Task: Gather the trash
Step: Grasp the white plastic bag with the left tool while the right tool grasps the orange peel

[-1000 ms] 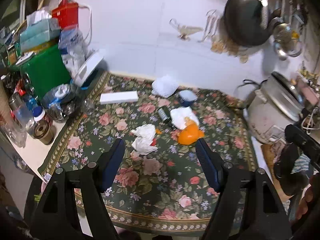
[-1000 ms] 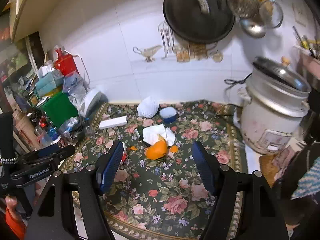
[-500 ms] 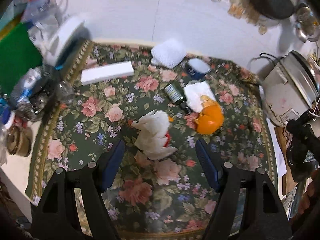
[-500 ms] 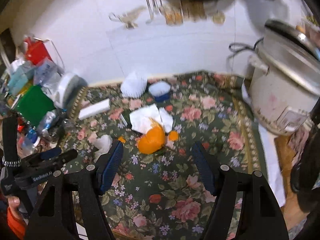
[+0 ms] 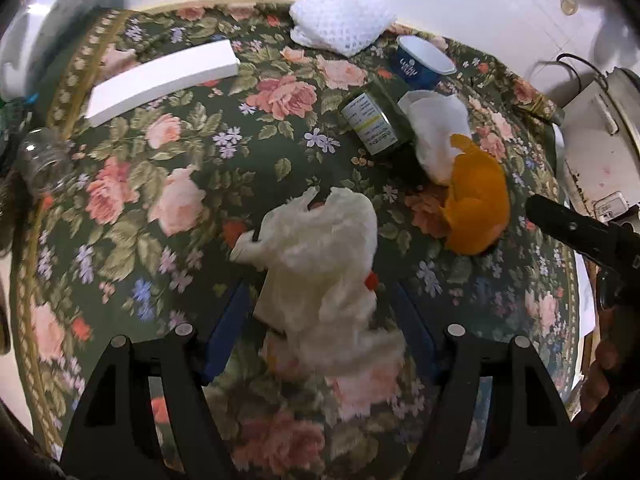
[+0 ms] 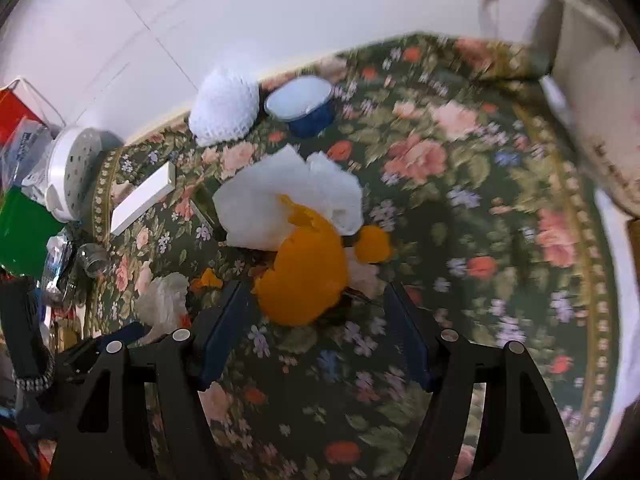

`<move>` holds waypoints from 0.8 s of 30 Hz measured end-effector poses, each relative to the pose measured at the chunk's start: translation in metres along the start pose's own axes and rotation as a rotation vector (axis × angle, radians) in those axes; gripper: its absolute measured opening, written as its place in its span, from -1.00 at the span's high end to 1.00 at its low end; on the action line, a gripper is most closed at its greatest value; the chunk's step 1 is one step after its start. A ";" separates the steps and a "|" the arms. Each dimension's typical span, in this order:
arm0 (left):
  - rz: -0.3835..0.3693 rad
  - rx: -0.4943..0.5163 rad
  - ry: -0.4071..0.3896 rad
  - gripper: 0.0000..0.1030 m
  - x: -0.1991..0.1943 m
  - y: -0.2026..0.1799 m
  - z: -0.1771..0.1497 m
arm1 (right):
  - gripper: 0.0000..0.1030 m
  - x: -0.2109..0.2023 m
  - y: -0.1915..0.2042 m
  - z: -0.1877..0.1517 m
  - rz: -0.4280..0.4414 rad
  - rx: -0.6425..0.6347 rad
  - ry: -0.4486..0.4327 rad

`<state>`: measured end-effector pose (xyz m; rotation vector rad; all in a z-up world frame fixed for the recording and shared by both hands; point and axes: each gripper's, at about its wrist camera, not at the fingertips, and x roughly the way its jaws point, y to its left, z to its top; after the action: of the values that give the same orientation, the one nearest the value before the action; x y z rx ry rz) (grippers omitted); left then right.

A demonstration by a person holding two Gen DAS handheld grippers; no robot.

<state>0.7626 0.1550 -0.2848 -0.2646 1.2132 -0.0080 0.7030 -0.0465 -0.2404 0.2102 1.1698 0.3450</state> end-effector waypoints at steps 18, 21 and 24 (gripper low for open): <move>-0.006 0.038 -0.071 0.09 0.000 -0.002 0.001 | 0.27 0.039 -0.005 -0.001 0.008 0.045 0.030; 0.000 0.018 -0.091 0.11 -0.010 -0.003 -0.002 | 0.37 0.026 -0.011 -0.004 0.005 0.036 0.012; 0.008 -0.001 -0.117 0.12 -0.025 -0.007 -0.006 | 0.38 0.006 -0.017 -0.008 0.012 0.022 -0.006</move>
<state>0.7490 0.1509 -0.2623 -0.2574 1.0984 0.0146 0.7002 -0.0596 -0.2546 0.2373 1.1668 0.3424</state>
